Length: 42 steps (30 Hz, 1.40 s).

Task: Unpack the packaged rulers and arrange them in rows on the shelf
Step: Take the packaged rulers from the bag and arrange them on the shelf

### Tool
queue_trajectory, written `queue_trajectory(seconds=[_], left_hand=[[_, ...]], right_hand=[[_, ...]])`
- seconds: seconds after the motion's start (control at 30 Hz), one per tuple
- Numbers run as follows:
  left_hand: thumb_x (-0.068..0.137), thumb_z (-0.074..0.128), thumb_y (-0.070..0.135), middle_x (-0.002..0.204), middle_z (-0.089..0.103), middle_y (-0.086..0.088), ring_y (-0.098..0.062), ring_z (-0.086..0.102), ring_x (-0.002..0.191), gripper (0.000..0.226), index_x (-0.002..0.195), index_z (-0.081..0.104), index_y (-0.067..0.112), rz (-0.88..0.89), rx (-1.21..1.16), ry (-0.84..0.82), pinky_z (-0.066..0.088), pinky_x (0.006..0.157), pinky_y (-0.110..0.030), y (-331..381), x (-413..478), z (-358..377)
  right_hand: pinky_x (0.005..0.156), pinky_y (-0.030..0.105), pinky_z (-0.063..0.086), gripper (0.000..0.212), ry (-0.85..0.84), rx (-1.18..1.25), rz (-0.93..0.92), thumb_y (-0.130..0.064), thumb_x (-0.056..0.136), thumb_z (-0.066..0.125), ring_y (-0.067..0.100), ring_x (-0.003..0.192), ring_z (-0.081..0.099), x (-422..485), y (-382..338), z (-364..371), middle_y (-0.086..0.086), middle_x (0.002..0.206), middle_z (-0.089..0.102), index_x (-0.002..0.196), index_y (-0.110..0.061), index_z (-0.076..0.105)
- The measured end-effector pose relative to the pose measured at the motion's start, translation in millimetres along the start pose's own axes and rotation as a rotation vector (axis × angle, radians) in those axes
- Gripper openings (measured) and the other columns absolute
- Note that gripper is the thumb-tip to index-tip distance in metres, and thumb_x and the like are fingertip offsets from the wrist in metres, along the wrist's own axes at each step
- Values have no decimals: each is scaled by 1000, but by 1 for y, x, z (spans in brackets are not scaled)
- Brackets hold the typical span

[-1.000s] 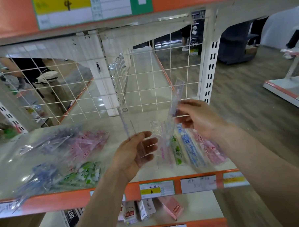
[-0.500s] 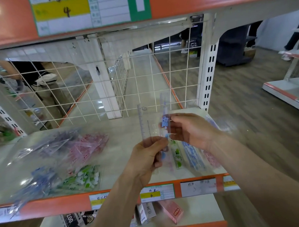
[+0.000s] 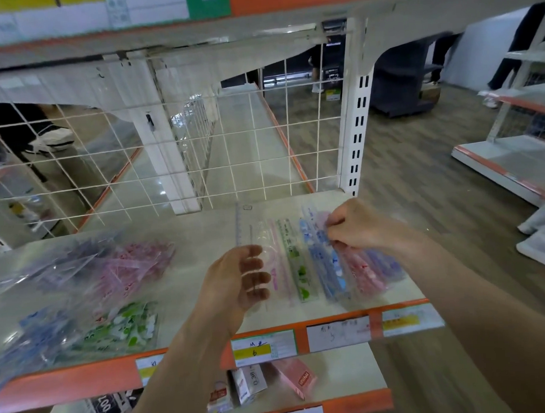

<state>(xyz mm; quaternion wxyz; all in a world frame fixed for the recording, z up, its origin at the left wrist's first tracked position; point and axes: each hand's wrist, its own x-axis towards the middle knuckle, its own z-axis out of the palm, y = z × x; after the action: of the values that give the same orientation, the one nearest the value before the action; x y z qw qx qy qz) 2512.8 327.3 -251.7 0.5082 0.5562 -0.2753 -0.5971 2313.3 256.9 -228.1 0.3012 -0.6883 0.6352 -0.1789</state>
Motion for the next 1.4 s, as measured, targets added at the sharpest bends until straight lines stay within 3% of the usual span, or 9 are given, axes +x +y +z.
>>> queue_trajectory(seconds=[0.17, 0.27, 0.33, 0.5, 0.73, 0.87, 1.13, 1.3, 1.4], left_hand=[[95, 46, 3, 66, 54, -5, -16, 59, 55, 19, 96, 65, 5, 64, 14, -38, 52, 50, -28, 0, -2, 4], [91, 54, -1, 65, 59, -5, -15, 57, 54, 13, 95, 64, 7, 91, 31, -20, 51, 50, -26, 1, -1, 5], [92, 54, -1, 66, 59, -5, -14, 55, 53, 14, 94, 65, 7, 88, 42, 24, 48, 46, -24, 3, 3, 3], [93, 52, 1, 69, 56, -8, -16, 55, 56, 16, 91, 67, 8, 143, 188, 174, 52, 48, -26, 8, 20, -13], [86, 63, 3, 69, 59, -5, -13, 51, 52, 20, 104, 64, 9, 212, 392, 68, 47, 48, -24, 12, 28, 28], [82, 65, 4, 68, 62, -7, -12, 54, 47, 33, 113, 58, 14, 270, 517, 23, 47, 47, -24, 22, 41, 64], [80, 55, -3, 66, 57, -8, -12, 50, 39, 23, 94, 64, 12, 250, 561, -53, 37, 39, -17, -7, 42, 136], [82, 46, 1, 78, 58, -4, -18, 53, 59, 20, 89, 60, 13, 303, 688, 27, 39, 41, -18, -23, 39, 156], [83, 47, 7, 80, 59, 1, -23, 60, 75, 17, 88, 61, 15, 348, 813, 38, 53, 66, -31, -27, 37, 163]], right_hand=[[63, 24, 45, 23, 174, -229, -112, -19, 92, 50, 18, 85, 60, -29, -3, 3, 4, 103, 68, 108, -12, 65], [62, 13, 43, 18, 325, -139, -365, -21, 92, 53, 5, 72, 54, -55, -8, 25, -9, 91, 67, 102, -21, 69], [63, 26, 52, 18, 308, -47, -500, -22, 87, 54, 7, 65, 60, -66, -6, 53, -9, 82, 70, 94, -20, 71], [59, 7, 40, 28, 342, 128, -457, -32, 86, 44, 0, 68, 55, -67, 13, 87, -13, 80, 69, 92, -21, 69], [40, 24, 37, 17, 470, -188, -592, -31, 83, 48, 14, 51, 57, -74, 12, 99, -7, 68, 62, 79, -22, 62], [45, 25, 42, 15, 465, 16, -662, -21, 82, 51, 12, 58, 56, -77, 15, 97, -5, 74, 64, 87, -17, 65], [64, 10, 42, 15, 724, 363, -407, -24, 82, 51, 1, 71, 55, -77, 66, 34, -12, 82, 62, 89, -29, 62], [85, 28, 46, 30, 520, 374, -74, -18, 89, 59, 10, 92, 57, -35, 107, 1, -1, 111, 59, 120, -19, 59], [92, 32, 47, 39, 333, 369, -1, -29, 90, 58, 13, 97, 58, -14, 114, -5, 2, 119, 57, 128, -19, 54]])
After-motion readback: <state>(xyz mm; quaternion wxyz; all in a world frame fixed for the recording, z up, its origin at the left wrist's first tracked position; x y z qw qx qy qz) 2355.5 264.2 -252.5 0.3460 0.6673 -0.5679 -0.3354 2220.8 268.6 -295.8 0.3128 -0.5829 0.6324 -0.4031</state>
